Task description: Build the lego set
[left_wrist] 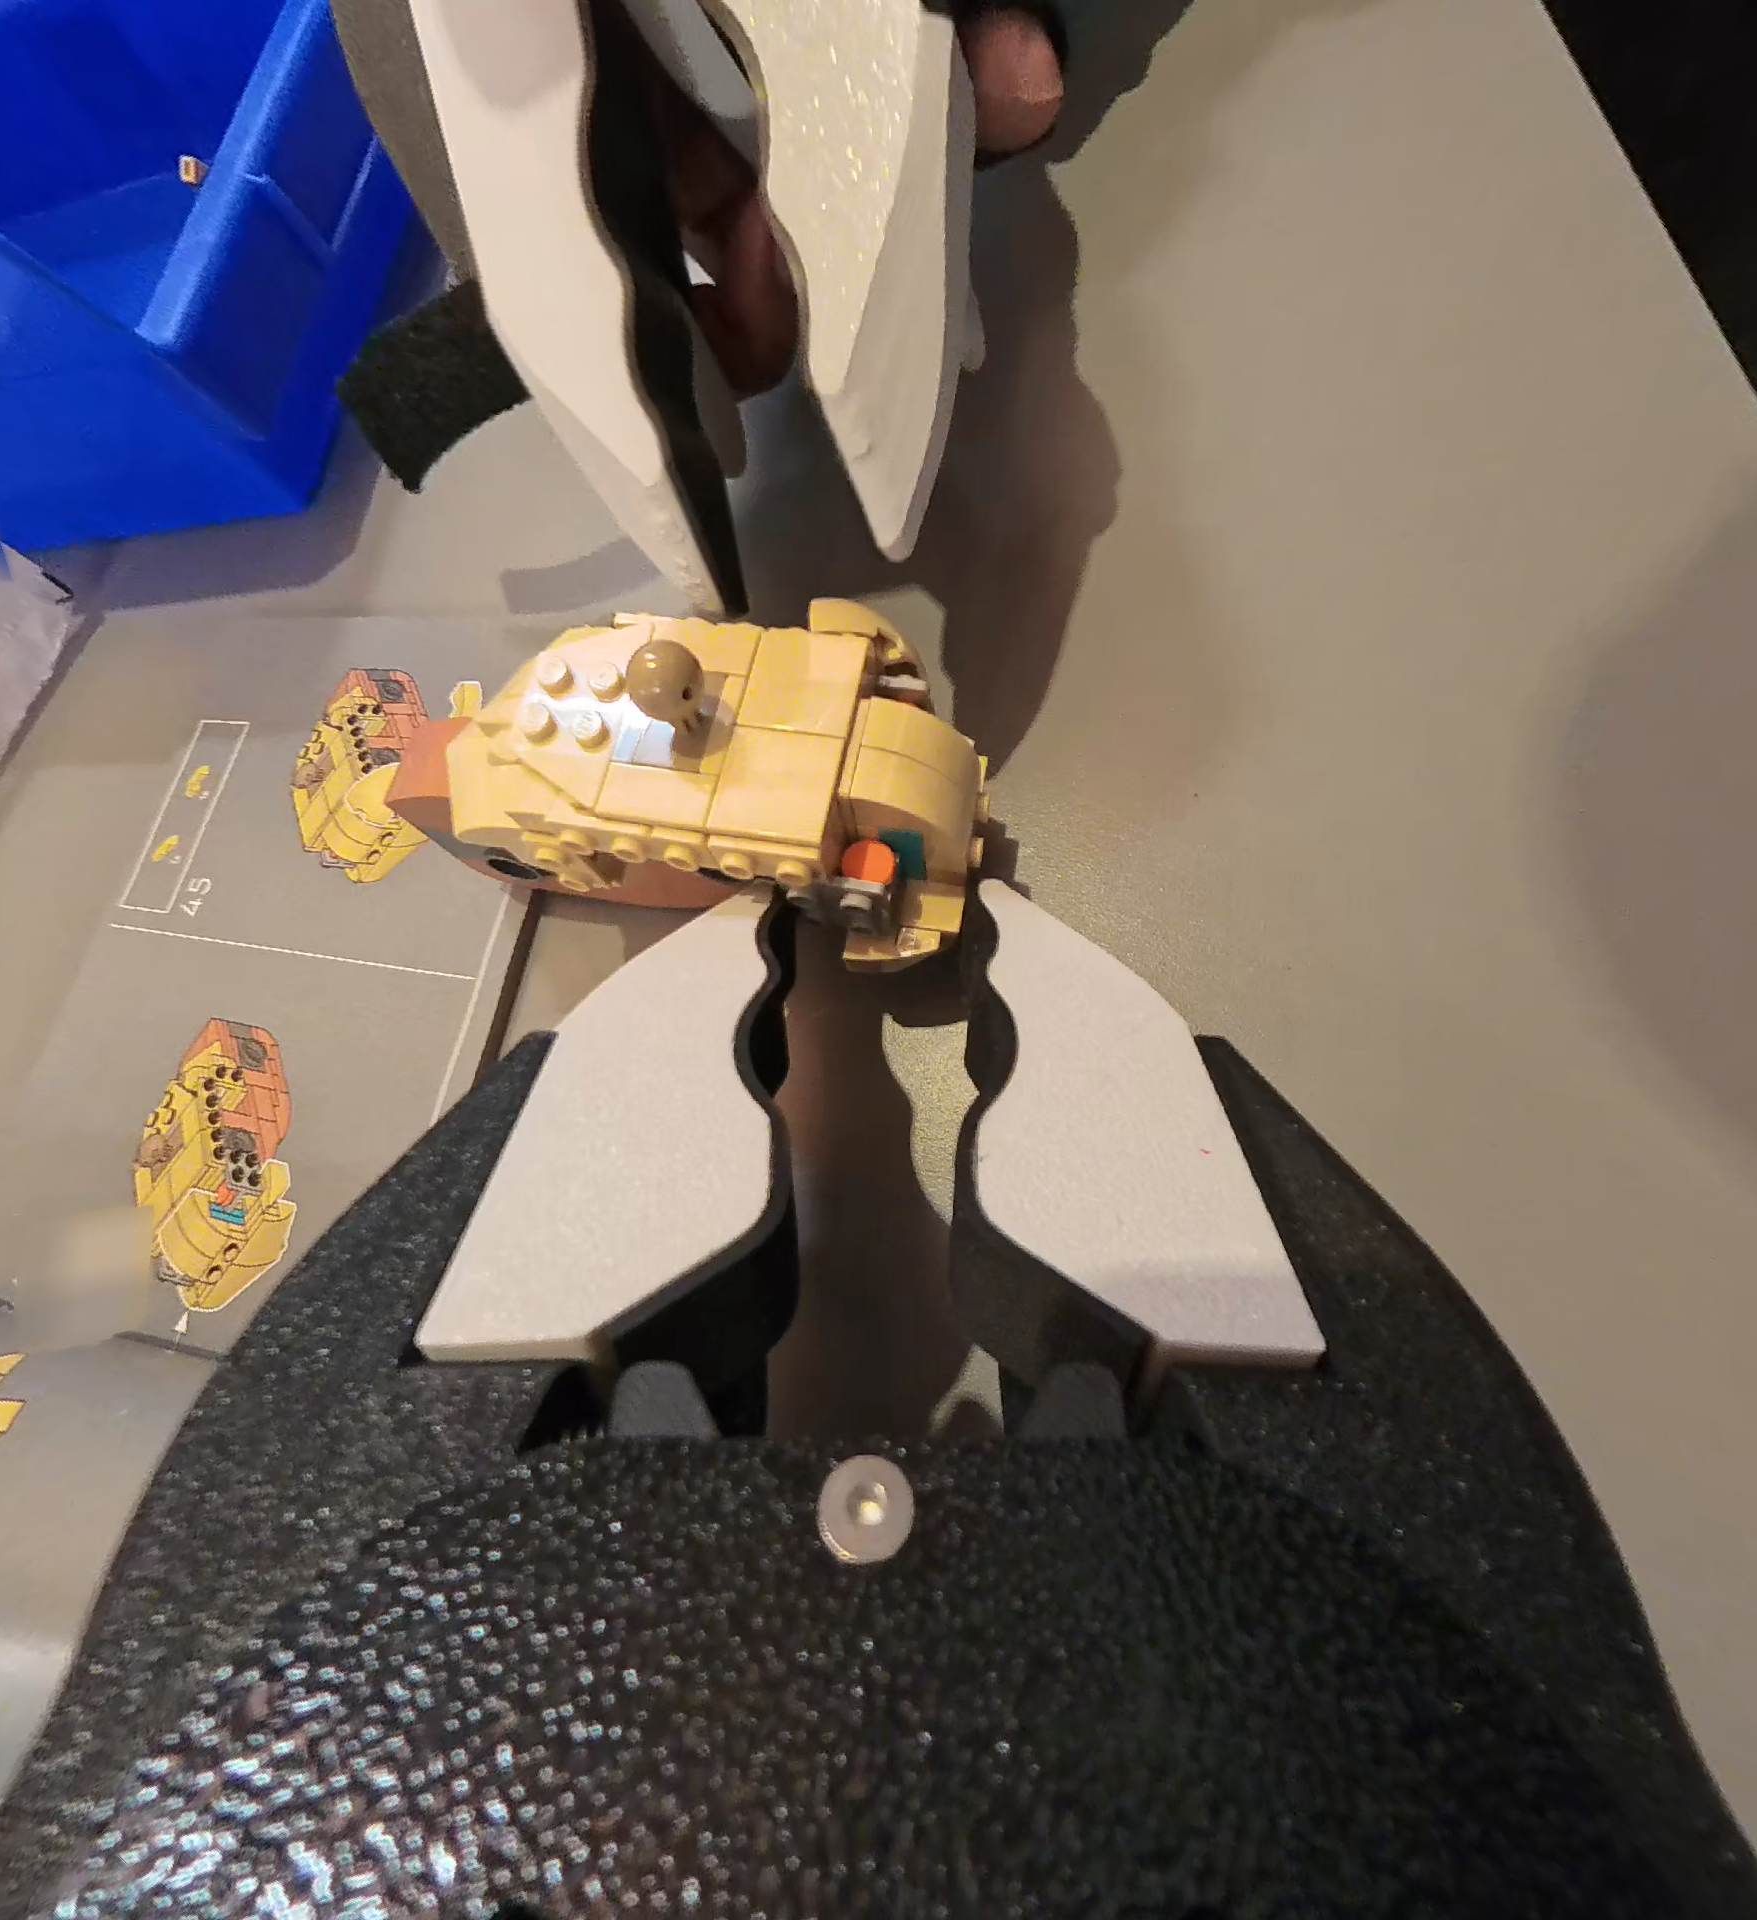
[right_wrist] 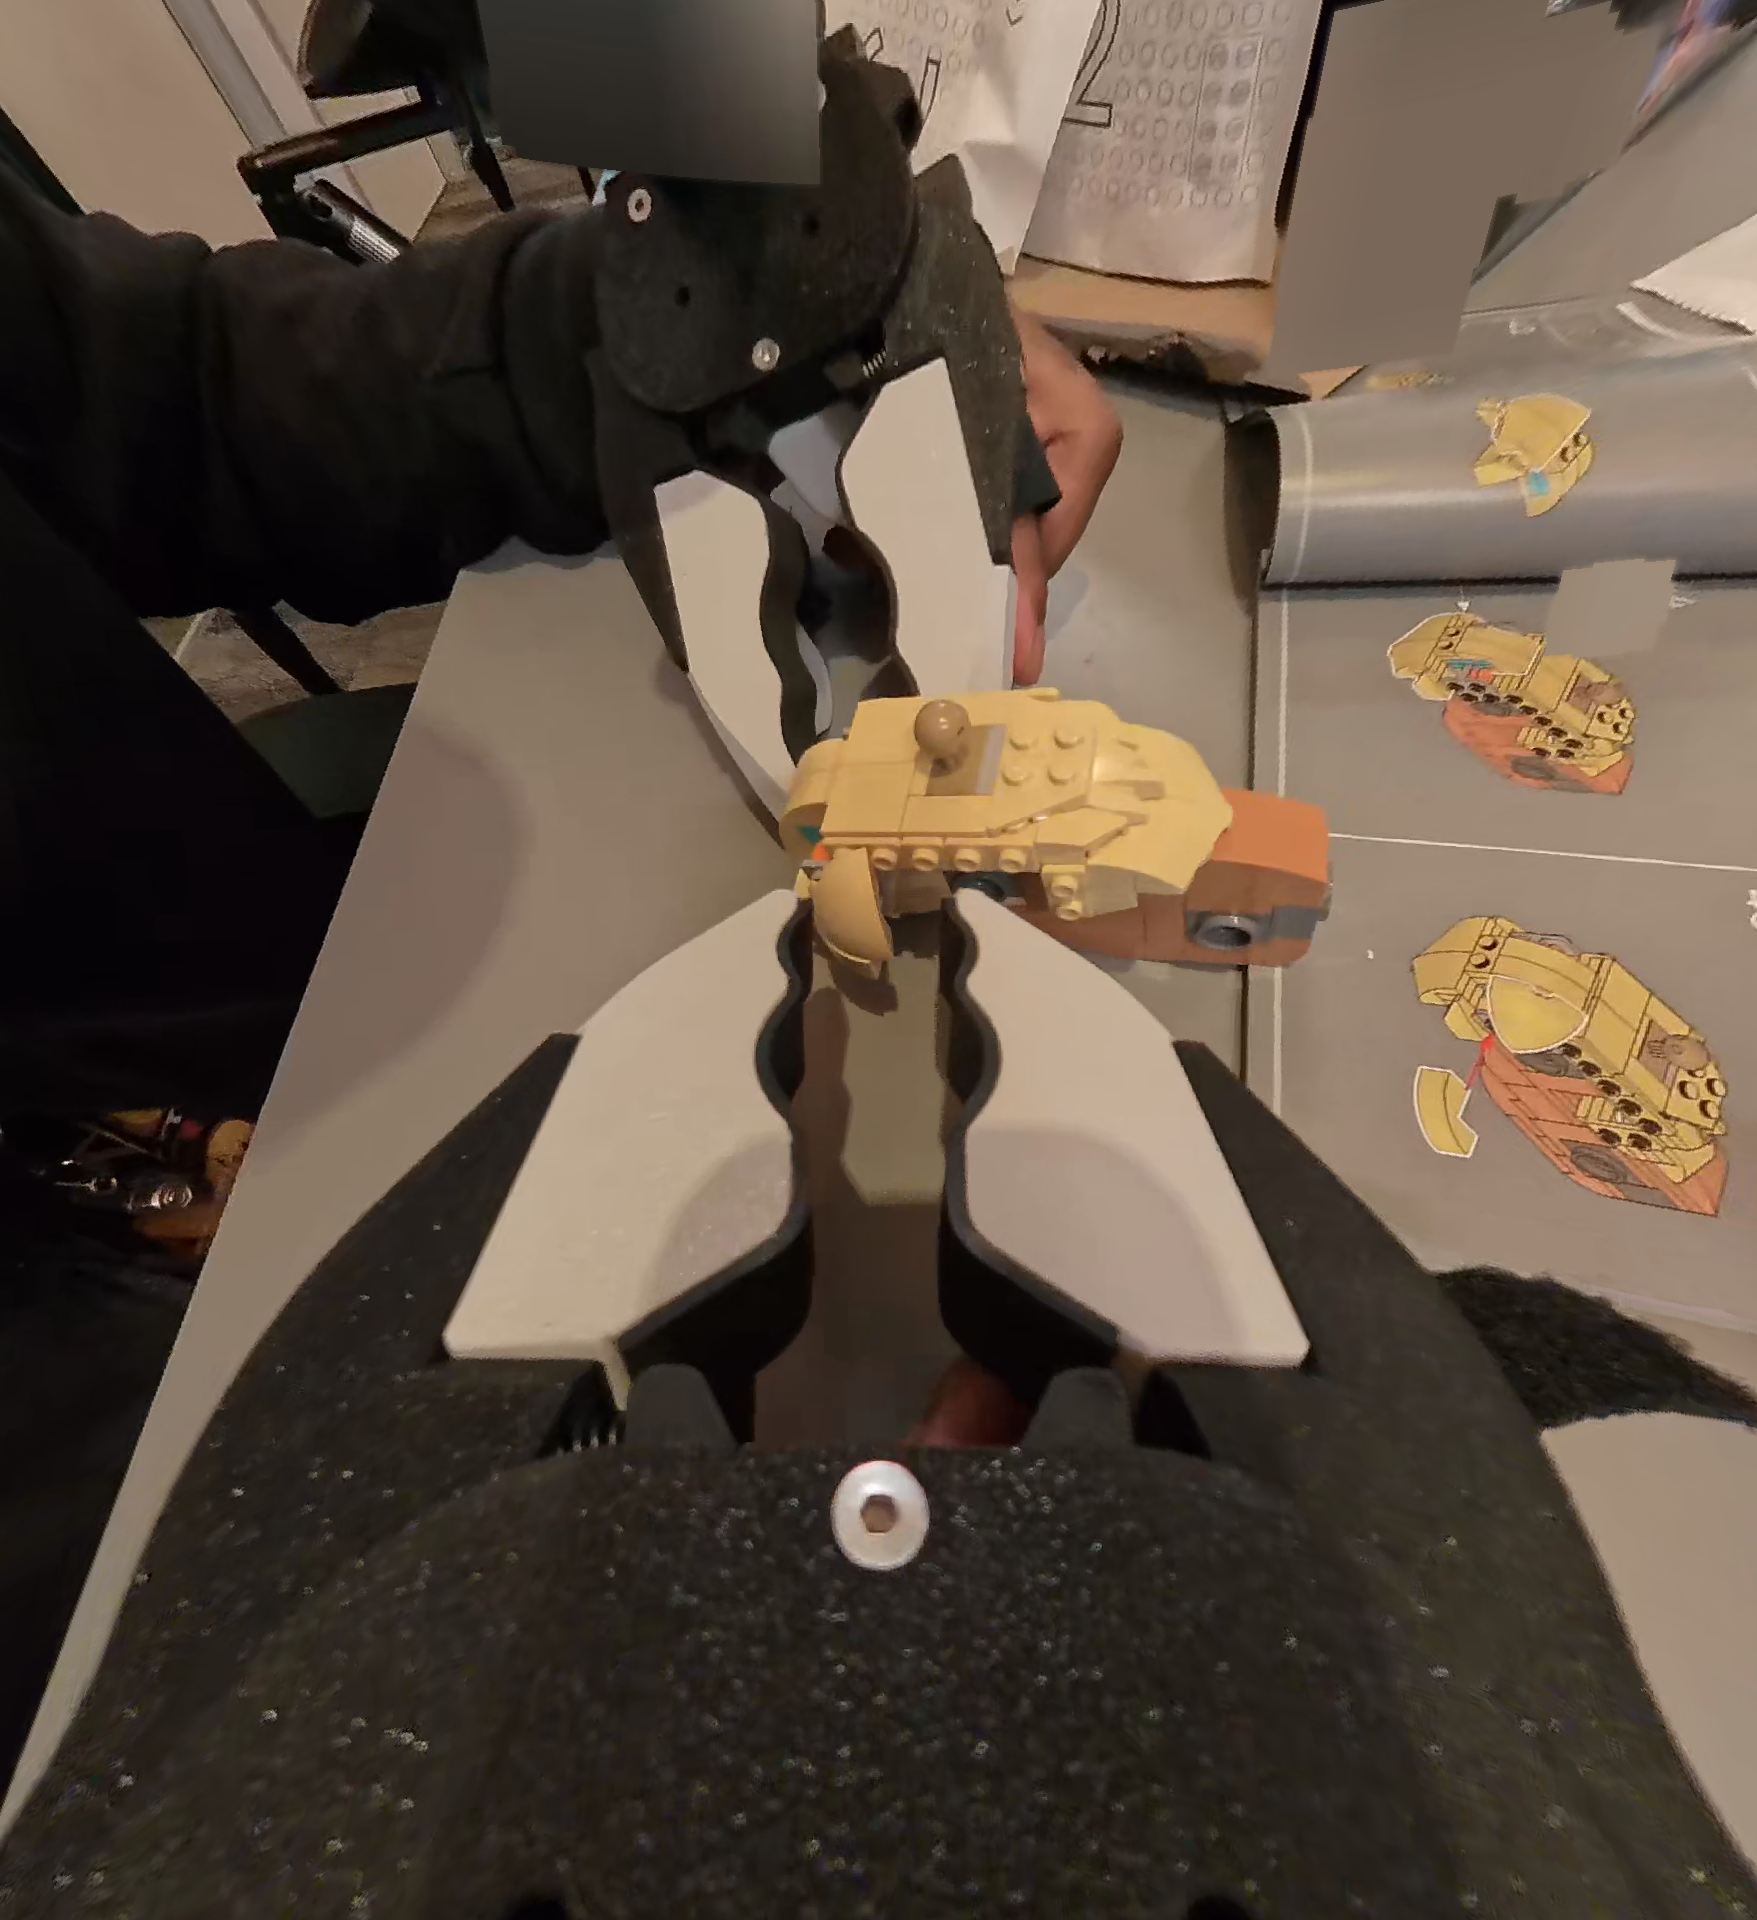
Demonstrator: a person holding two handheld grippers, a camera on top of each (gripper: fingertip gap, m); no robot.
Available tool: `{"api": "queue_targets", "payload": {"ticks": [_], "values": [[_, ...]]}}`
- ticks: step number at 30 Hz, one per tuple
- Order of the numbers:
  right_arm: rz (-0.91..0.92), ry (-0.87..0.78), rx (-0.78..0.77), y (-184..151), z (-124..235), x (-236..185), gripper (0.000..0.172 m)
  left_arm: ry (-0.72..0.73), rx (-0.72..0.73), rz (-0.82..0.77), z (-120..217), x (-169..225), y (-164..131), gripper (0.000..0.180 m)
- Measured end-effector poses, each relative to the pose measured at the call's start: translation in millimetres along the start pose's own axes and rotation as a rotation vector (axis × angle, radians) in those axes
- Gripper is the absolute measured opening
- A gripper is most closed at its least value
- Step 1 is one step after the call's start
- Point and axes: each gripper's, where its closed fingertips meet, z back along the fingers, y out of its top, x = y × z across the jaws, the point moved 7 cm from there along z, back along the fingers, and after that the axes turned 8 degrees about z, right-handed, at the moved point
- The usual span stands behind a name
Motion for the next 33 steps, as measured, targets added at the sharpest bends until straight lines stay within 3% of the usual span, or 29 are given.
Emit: {"api": "queue_targets", "payload": {"ticks": [11, 33], "values": [[0.058, -0.051, -0.046, 0.0, -8.2, -6.8, 0.012, 0.018, -0.002, 0.005, -0.5, -0.5, 0.4, 0.030], [0.023, -0.080, -0.062, 0.1, -6.3, -2.6, 0.011, 0.095, -0.052, 0.022, -4.0, -2.5, 4.4, 0.029]]}}
